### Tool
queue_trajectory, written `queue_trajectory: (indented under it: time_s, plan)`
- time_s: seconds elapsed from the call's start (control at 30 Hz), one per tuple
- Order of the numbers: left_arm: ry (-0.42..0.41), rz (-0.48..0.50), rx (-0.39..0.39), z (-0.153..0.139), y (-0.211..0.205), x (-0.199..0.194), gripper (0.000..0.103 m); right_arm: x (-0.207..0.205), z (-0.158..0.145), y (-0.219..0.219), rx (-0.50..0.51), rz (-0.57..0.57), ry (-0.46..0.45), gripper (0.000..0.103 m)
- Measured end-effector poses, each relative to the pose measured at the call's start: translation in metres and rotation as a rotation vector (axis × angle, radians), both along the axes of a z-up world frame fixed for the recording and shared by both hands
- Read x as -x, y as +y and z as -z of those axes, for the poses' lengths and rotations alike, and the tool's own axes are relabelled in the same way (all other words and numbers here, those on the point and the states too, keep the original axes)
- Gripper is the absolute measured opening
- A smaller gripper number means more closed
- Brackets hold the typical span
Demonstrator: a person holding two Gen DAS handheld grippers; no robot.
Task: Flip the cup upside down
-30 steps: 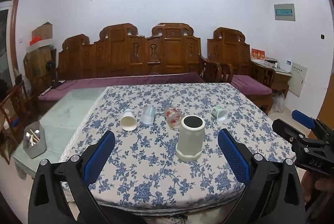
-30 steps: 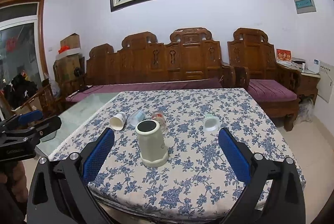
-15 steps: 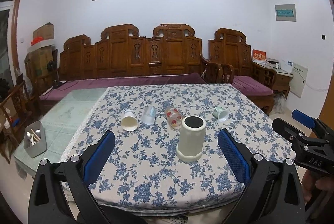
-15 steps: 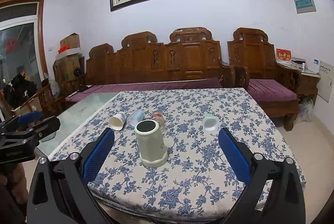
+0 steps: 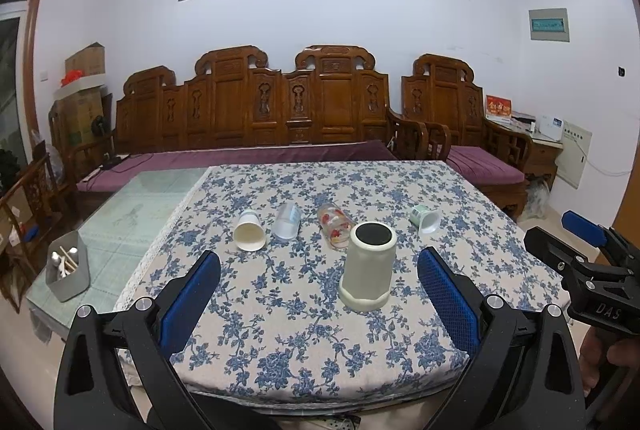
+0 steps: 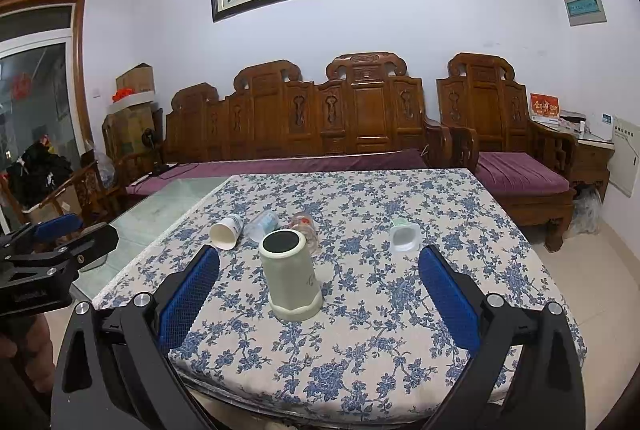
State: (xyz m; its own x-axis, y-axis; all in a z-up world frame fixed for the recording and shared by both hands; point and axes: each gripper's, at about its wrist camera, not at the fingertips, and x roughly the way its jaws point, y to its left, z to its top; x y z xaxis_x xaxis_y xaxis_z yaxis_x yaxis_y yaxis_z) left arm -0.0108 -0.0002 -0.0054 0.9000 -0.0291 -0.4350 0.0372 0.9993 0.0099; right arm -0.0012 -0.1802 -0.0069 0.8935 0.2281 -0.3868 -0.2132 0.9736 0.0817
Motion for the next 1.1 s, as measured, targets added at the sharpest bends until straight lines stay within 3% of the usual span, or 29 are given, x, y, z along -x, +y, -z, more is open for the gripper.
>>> queue_trajectory:
  time_s: [1.1]
  plan:
    - [-0.009, -0.01, 0.002, 0.0005, -0.002, -0.0001, 0.095, 0.0002, -0.0003, -0.0032, -0.004, 0.004, -0.002, 0.1]
